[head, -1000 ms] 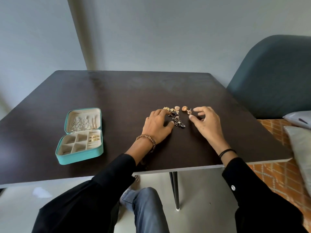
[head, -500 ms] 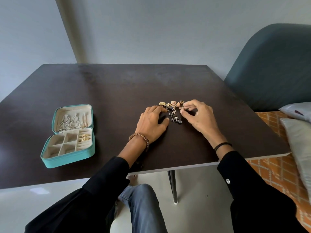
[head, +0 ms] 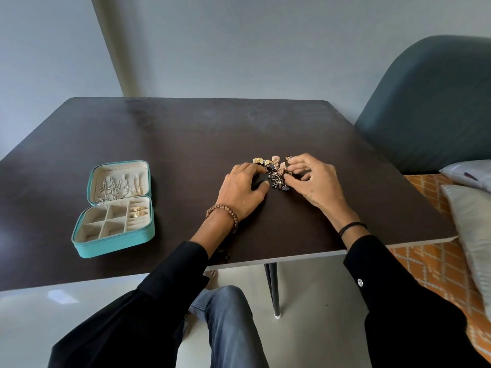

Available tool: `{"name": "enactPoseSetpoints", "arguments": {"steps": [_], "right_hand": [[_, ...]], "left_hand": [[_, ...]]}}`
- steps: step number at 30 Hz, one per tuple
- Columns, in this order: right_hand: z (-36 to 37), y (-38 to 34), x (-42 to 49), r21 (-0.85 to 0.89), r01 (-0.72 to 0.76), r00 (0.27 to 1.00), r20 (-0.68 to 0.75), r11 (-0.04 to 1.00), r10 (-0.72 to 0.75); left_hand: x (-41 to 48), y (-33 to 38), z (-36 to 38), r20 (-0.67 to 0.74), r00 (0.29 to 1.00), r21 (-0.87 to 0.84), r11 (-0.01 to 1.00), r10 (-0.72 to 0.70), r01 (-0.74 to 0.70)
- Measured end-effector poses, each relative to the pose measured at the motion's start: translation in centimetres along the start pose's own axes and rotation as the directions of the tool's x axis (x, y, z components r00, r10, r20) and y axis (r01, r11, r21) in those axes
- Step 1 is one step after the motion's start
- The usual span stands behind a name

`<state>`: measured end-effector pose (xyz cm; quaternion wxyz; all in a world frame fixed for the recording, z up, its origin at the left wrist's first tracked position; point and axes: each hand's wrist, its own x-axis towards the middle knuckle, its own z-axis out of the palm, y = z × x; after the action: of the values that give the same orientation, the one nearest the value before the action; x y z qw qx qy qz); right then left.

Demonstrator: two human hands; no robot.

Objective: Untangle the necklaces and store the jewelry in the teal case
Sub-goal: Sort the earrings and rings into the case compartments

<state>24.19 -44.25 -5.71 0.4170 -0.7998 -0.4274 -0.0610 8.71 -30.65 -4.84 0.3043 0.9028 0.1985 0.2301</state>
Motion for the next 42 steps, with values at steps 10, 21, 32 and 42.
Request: {"name": "enactPoseSetpoints", "arguments": {"steps": [10,21,32,42], "right_hand": [[0.0,-0.8,-0.4,-0.001,0.033,0.999,-0.039,0.999,-0.033],[-0.4,-2.4,-0.6,0.076,-0.024,0.999,-0.022,0.997,0.026],[-2.3,-8.2,-3.0,0.155,0.044,0.999,0.01,0.987,-0.046],[-3.6,-12.0,-5.2,0.247,0.093,0.995,0.023,0.965,-0.102]], "left_hand": [[-0.1,0.0,0.0,-0.004,1.0,-0.041,0.999,-0.011,0.011],[-0.3,0.6,-0.5,-0.049,0.999,-0.135,0.991,-0.003,-0.004],[-1.7,4.8,-3.1,-0.2,0.971,-0.218,0.961,0.129,-0.172],[-5.6,4.4,-6.3,-0.219,0.957,-0.096,0.971,0.192,-0.217]]}}
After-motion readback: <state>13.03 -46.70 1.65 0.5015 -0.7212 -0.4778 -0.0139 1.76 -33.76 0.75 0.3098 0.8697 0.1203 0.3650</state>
